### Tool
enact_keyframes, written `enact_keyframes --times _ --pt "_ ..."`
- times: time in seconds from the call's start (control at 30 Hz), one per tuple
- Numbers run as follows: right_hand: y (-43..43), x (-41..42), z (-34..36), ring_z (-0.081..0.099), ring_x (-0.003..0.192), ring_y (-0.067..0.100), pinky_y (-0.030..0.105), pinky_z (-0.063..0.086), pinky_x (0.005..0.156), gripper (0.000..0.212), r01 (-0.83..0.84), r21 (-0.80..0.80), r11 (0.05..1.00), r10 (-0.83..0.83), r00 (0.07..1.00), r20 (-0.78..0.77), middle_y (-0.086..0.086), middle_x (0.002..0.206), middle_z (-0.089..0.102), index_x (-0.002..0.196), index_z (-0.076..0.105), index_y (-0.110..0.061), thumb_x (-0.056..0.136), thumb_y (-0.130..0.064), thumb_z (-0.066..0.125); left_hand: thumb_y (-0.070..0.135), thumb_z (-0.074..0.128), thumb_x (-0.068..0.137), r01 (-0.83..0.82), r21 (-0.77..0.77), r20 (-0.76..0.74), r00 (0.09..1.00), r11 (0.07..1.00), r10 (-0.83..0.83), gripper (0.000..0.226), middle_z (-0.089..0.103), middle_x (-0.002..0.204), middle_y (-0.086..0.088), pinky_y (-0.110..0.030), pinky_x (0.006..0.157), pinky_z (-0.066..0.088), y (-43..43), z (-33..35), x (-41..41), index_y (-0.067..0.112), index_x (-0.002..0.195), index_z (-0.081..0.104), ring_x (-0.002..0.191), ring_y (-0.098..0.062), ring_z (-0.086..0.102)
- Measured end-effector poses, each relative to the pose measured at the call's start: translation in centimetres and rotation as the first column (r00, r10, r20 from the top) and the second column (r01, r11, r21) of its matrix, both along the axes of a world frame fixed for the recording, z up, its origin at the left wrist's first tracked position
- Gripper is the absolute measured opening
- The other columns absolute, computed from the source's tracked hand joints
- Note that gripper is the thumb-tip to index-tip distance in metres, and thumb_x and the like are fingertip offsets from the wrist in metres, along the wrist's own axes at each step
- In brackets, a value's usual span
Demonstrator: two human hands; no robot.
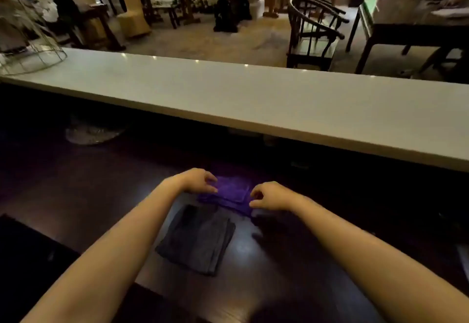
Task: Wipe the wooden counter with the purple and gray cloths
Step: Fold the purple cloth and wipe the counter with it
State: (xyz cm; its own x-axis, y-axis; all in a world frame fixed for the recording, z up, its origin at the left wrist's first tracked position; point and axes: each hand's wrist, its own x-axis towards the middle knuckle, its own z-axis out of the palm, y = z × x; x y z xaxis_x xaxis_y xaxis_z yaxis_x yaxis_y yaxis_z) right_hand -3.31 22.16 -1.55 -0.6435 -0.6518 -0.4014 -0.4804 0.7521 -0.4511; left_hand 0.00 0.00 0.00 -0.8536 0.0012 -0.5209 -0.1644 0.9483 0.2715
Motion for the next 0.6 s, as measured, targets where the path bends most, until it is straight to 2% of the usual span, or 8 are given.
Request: enact_keyframes --times 0.07,0.17,0.23,0.3,0.4,0.47,0.53,0.6 --pt "-0.9 0.2 -1.9 0.055 0.114 0.028 0.033 0.044 0.094 0.039 0.078 0.003 0.997 -0.078 0.996 -0.043 0.014 0.124 0.061 0.122 0.058 -0.010 0.089 -0.031 0.060 0.028 0.063 0.083 -0.012 -0.032 -0.065 0.998 0.999 0.010 0.055 0.054 0.133 -0.009 -0.024 0.096 0.035 -0.5 -2.2 0.2 0.014 0.133 0.046 0.120 -0.023 0.050" --pt "-2.2 0.6 -5.1 0.045 0.121 0.031 0.041 0.041 0.100 0.049 0.090 0.018 0.996 -0.087 0.988 -0.124 0.013 0.132 0.052 0.133 0.048 -0.015 0.089 -0.034 0.059 0.021 0.066 0.077 -0.011 -0.034 -0.130 0.992 0.999 0.007 0.060 0.054 0.133 -0.013 -0.031 0.102 0.035 -0.9 -6.5 0.7 0.016 0.133 0.045 0.122 -0.028 0.047" --pt "-3.2 0.6 -6.7 0.039 0.122 0.030 0.041 0.040 0.100 0.056 0.068 0.040 0.997 -0.060 0.981 -0.185 0.011 0.134 0.046 0.137 0.042 -0.018 0.087 -0.038 0.060 0.025 0.068 0.075 0.009 -0.043 -0.202 0.979 0.999 -0.018 0.059 0.053 0.129 -0.012 -0.037 0.103 0.036 -0.8 -8.4 0.5 0.018 0.131 0.048 0.121 -0.028 0.044" --pt "-3.6 0.7 -7.9 0.037 0.121 0.028 0.041 0.039 0.098 0.059 0.060 0.065 0.996 -0.039 0.957 -0.289 0.009 0.132 0.041 0.137 0.041 -0.019 0.085 -0.040 0.061 0.033 0.067 0.075 0.031 -0.123 -0.281 0.957 0.992 -0.065 0.056 0.050 0.123 -0.010 -0.041 0.098 0.039 -0.7 -9.2 0.3 0.020 0.127 0.050 0.118 -0.027 0.042" --pt "-4.1 0.6 -8.7 0.043 0.114 0.027 0.039 0.039 0.090 0.050 0.078 0.030 0.997 -0.060 0.918 -0.393 0.007 0.123 0.046 0.127 0.049 -0.016 0.084 -0.036 0.063 0.036 0.066 0.076 0.071 -0.198 -0.363 0.921 0.978 -0.141 0.049 0.050 0.116 -0.009 -0.041 0.091 0.039 -0.7 -9.9 -0.1 0.019 0.120 0.054 0.112 -0.027 0.045" --pt "-4.3 0.3 -9.0 0.056 0.095 0.025 0.037 0.047 0.074 0.035 0.071 -0.005 0.997 -0.064 0.871 -0.487 0.007 0.102 0.059 0.103 0.063 -0.013 0.073 -0.026 0.075 0.032 0.069 0.073 0.124 -0.243 -0.423 0.879 0.962 -0.220 0.040 0.055 0.107 -0.011 -0.042 0.085 0.041 -0.8 -10.2 -0.4 0.016 0.108 0.059 0.103 -0.029 0.051" --pt "-4.4 0.1 -8.8 0.062 0.073 0.024 0.031 0.049 0.057 0.028 0.083 -0.016 0.996 -0.078 0.838 -0.539 0.004 0.078 0.063 0.078 0.067 -0.013 0.056 -0.017 0.084 0.027 0.076 0.062 0.181 -0.334 -0.437 0.840 0.925 -0.322 0.034 0.060 0.091 -0.010 -0.041 0.072 0.046 -0.6 -10.3 -0.4 0.013 0.091 0.063 0.087 -0.030 0.059" --pt "-4.6 -0.3 -8.6 0.061 0.089 0.028 0.035 0.048 0.070 0.021 0.128 -0.085 0.988 -0.153 0.871 -0.466 0.009 0.093 0.065 0.092 0.067 -0.009 0.072 -0.015 0.071 0.023 0.077 0.056 0.191 -0.374 -0.431 0.831 0.907 -0.353 0.034 0.061 0.084 -0.009 -0.040 0.065 0.047 -0.5 -10.5 -0.4 0.013 0.085 0.062 0.080 -0.029 0.061"
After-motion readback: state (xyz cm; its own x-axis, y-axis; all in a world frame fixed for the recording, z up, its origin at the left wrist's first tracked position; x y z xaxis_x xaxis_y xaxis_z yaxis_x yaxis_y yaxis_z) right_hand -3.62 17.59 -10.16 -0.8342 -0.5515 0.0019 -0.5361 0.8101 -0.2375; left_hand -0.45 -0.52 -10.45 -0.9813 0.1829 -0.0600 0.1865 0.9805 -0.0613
